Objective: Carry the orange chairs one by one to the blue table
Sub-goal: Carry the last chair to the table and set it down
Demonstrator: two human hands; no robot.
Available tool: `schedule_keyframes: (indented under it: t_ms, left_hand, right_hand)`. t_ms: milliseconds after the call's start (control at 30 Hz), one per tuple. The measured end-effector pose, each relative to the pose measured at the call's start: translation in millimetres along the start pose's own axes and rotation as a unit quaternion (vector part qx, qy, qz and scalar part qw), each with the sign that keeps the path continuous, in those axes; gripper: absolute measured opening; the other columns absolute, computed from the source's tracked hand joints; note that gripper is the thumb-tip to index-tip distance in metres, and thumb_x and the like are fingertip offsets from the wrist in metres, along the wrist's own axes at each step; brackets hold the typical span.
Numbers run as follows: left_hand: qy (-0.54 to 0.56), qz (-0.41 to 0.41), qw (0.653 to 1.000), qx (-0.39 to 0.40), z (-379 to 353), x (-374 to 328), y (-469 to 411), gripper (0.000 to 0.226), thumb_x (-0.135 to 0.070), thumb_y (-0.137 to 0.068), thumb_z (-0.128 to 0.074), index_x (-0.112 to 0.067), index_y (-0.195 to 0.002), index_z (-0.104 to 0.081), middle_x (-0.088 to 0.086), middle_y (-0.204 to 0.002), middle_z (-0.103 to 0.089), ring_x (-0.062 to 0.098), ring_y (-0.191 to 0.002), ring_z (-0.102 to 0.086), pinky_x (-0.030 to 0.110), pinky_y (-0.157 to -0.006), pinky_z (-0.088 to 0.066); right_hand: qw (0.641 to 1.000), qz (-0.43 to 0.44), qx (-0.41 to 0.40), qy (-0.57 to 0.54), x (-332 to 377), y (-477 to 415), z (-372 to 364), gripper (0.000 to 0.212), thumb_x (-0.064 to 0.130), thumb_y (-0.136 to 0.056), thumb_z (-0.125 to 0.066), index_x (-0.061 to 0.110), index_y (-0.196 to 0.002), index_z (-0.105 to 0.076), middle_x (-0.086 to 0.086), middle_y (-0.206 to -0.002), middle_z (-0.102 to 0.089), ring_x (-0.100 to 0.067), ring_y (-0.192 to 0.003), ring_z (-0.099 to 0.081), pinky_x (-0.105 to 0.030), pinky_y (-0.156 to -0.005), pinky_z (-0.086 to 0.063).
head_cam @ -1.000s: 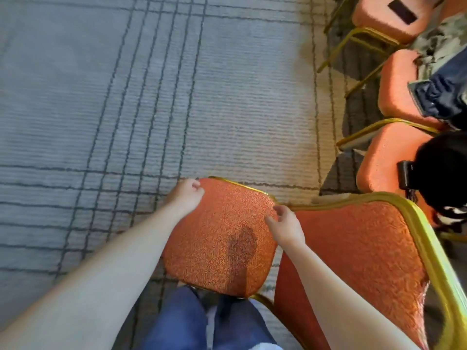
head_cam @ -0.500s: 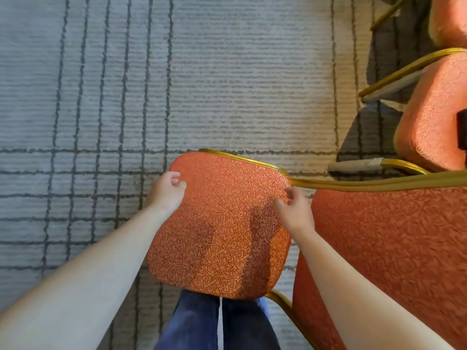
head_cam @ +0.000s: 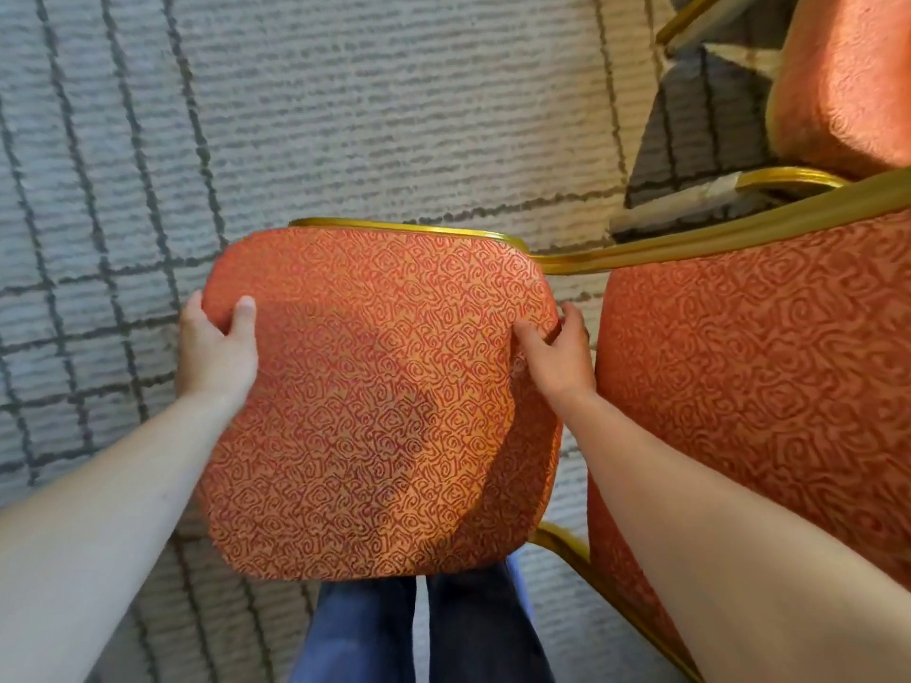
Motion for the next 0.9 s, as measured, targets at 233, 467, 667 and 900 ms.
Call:
schedule_keyframes:
  t_ms: [233,467,667,900]
  left_hand:
    - [0.009,0.003,1.000,-0.008,1.2,12.6,1.2,0.054,-0.053,-0.094,-0.050,-0.009,-0.124,-0.057,0.013,-0.121,-0.063,0.028,-0.111,-0.058,0.029,-0.086,-0.041]
    - [0.064,0.085,0.994,0.003,-1.6,25.8,1.5,0.044,-0.066,-0.083,-0.058,-0.022,-0.081,-0.060,-0.002,-0.093,-0.063,0.012,-0.084,-0.059,0.014,-0.064,-0.043]
    - [0.101,0.130,0.985,0.051,-2.2,38.2,-7.7,0.081,-0.081,-0.066,-0.061,-0.021,-0.120,-0.062,-0.001,-0.108,-0.063,0.018,-0.099,-0.062,0.034,-0.095,-0.050]
    - [0.079,0.132,0.986,0.058,9.1,27.8,2.2,0.093,-0.084,-0.070,-0.052,-0.014,-0.132,-0.057,0.009,-0.123,-0.060,0.028,-0.118,-0.058,0.030,-0.094,-0.044]
  right_hand:
    - [0.985,-0.099,0.007,-0.138,-36.9,-3.2,-11.1,0.082,0.055,-0.078,-0.074,0.013,-0.142,-0.045,0.000,-0.132,-0.059,-0.016,-0.117,-0.057,-0.028,-0.099,-0.043]
    - [0.981,-0.122,0.049,-0.142,-45.2,-6.9,-14.6,0.069,0.063,-0.077,-0.070,0.017,-0.127,-0.062,0.001,-0.109,-0.067,-0.021,-0.105,-0.064,-0.036,-0.099,-0.049]
    - [0.970,-0.164,0.095,-0.149,-46.2,-5.1,-17.6,0.097,0.081,-0.055,-0.070,0.023,-0.132,-0.059,0.000,-0.118,-0.068,-0.023,-0.104,-0.065,-0.043,-0.101,-0.049]
    - [0.977,-0.150,0.106,-0.107,-37.2,4.2,-6.0,0.090,0.081,-0.064,-0.064,0.020,-0.130,-0.061,-0.002,-0.116,-0.068,-0.022,-0.102,-0.065,-0.040,-0.099,-0.049]
Point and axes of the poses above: each hand's wrist, its own y-axis away from the middle knuckle, its own z-axis out of the back of the hand, x = y × z, the point moved 6 cm from there along -y, towards the middle knuckle
